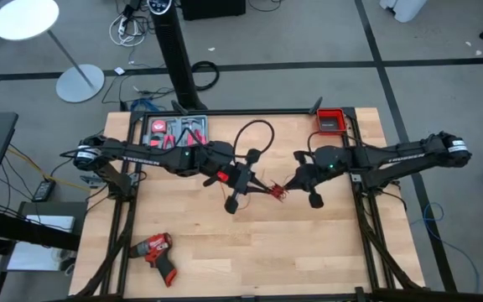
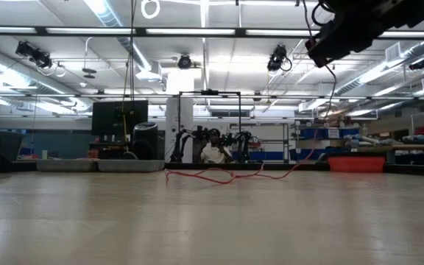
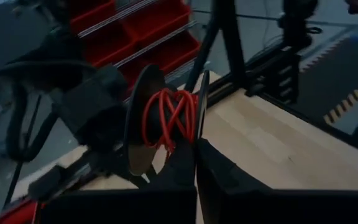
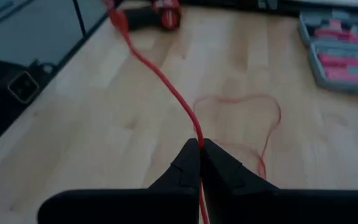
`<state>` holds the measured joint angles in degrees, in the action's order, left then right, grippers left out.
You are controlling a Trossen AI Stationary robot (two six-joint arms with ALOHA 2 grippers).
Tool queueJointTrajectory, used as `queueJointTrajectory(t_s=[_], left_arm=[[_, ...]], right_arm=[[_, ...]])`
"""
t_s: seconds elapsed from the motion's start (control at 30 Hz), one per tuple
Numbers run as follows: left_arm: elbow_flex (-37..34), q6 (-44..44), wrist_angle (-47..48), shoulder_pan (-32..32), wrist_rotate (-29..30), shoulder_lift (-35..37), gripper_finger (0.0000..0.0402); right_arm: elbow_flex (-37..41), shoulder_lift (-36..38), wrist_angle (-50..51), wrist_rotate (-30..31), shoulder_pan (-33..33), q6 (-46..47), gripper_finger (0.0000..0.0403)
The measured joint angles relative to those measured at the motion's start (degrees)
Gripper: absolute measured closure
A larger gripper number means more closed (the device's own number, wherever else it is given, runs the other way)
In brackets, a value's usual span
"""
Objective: Coil cords
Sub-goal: Coil the red wire on the black spool
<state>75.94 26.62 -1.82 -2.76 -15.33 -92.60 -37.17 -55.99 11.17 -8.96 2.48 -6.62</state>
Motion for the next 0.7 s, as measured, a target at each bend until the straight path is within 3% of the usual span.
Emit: queueJointTrajectory(t_s=[0.23, 0.47, 0.7], left_arm=[[0.0, 1.4, -0.6, 1.5, -9.4, -0.5, 0.0401], [0.0, -0.1, -0.9, 1.4, -12.7, -2.4, 0.0401], [-0.1, -4.6, 2.4, 1.4, -13.3, -4.0, 0.0401]], right_arm=[[0.0, -5.0, -5.7, 5.3, -1.5, 0.3, 0.0402], [0.0, -9.2, -15.9, 7.9, -3.5, 1.6, 0.0402], [0.0, -7.7, -18.9, 8.0, -2.7, 0.5, 0.0403]])
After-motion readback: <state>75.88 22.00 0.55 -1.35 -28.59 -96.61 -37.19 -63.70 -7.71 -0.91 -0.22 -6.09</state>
